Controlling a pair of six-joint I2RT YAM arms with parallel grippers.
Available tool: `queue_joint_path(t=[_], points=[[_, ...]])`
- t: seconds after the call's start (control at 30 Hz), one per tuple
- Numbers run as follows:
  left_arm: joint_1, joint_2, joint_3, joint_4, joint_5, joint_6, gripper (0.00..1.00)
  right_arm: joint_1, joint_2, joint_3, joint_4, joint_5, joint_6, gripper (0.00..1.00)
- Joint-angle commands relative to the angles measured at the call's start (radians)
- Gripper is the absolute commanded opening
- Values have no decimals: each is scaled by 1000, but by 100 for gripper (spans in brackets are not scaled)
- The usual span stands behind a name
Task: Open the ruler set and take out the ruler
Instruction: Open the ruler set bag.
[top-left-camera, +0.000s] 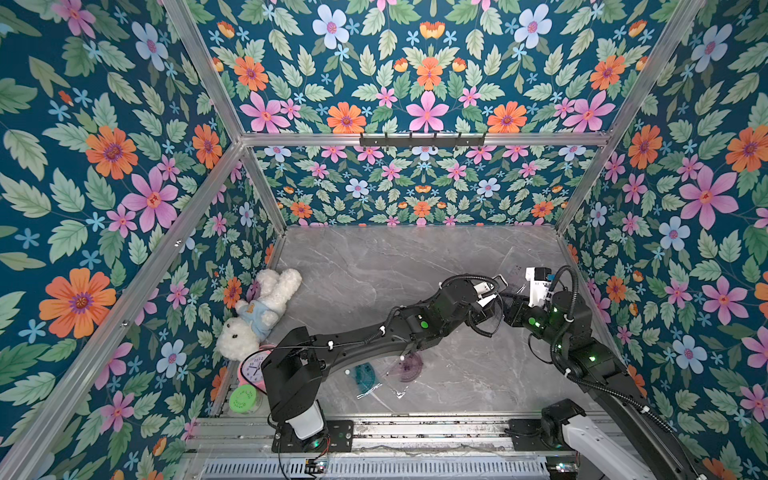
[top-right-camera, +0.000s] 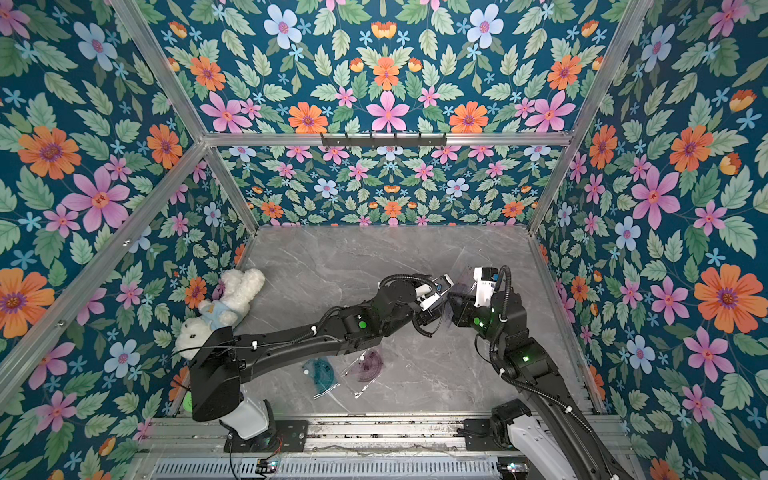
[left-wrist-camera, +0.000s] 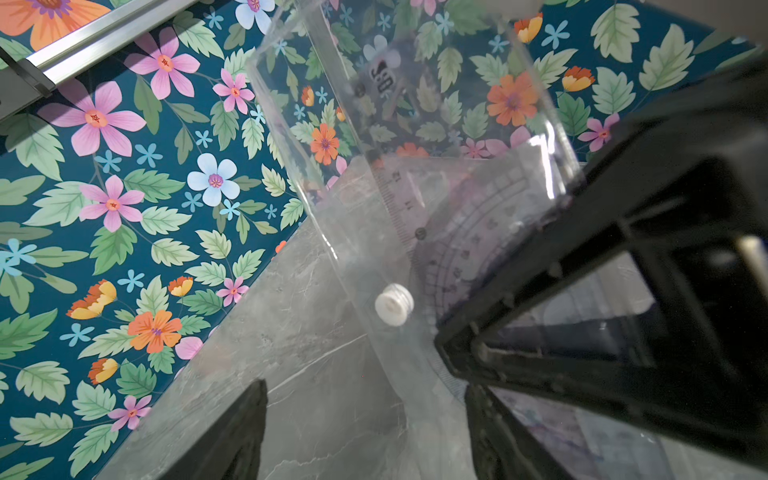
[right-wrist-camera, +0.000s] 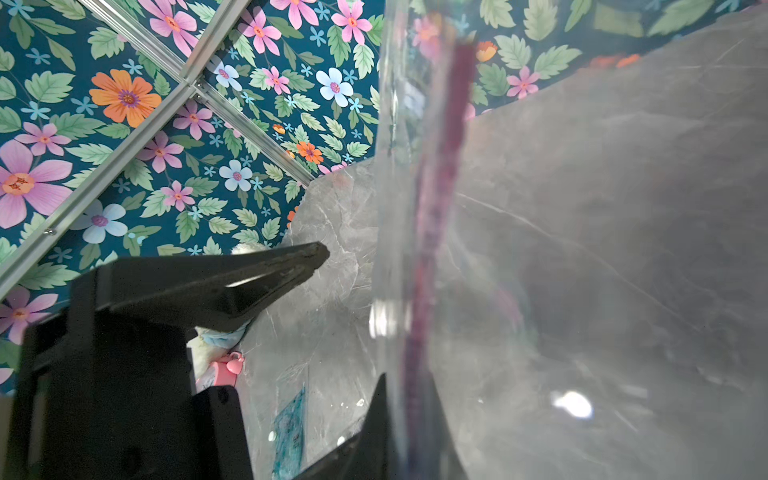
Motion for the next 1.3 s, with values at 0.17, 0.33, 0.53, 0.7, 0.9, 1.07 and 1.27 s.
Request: queue_joint_path(t=[0.17, 0.33, 0.53, 0.7, 0.9, 1.07, 1.27], points=[[3, 61, 59, 16, -116, -16, 47, 2, -15, -12, 35, -56, -18, 0], [3, 77, 65, 44, -132, -25, 51, 2, -11, -13, 35, -56, -25, 0], [2, 98, 78, 75, -121, -39, 52, 3, -4, -13, 36, -65, -30, 0], [3, 119, 96, 93, -100, -59, 49, 2, -3, -15, 42, -67, -33, 0], [3, 129, 101, 119, -92, -75, 39, 2, 0, -20, 43, -67, -35, 0], [3, 134, 101, 136, -85, -91, 28, 2, 4, -21, 43, -67, -38, 0], [5, 135, 101, 151, -75, -111, 6, 3, 5, -26, 42, -65, -41, 0]])
